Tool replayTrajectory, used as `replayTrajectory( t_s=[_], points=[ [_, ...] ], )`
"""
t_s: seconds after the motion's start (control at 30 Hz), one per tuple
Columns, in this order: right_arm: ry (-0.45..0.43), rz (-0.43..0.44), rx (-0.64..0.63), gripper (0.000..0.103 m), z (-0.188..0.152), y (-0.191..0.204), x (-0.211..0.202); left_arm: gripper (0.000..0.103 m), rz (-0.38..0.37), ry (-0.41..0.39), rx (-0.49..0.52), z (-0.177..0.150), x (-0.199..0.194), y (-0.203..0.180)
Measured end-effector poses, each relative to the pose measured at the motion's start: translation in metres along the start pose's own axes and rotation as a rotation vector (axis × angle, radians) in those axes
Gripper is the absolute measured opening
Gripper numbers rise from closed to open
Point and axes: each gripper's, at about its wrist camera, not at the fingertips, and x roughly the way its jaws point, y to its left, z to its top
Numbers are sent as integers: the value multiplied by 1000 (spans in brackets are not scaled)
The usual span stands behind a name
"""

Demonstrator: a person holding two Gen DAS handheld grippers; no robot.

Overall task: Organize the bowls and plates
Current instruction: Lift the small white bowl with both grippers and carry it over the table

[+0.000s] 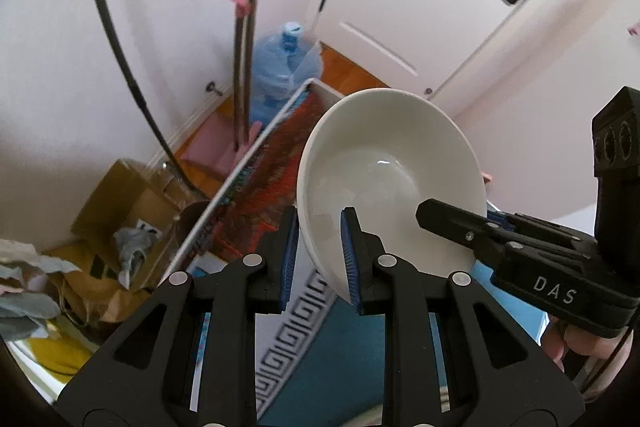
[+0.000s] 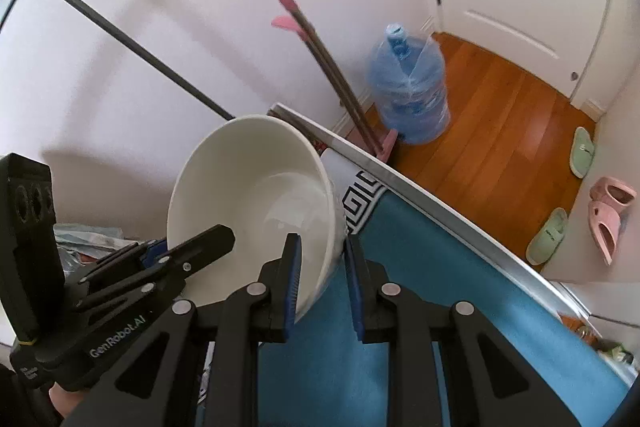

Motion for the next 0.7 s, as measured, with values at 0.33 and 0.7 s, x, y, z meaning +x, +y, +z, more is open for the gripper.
replayTrajectory(
  t_s=[0.33,0.7],
  points=[
    [-144,-52,61,20,-63,-1,-111,19,-61,-41,132,-50,-77,-82],
    [-259,-155,149,20,-198,-42,-247,19,-161,-26,276,-165,-143,-207]
  ],
)
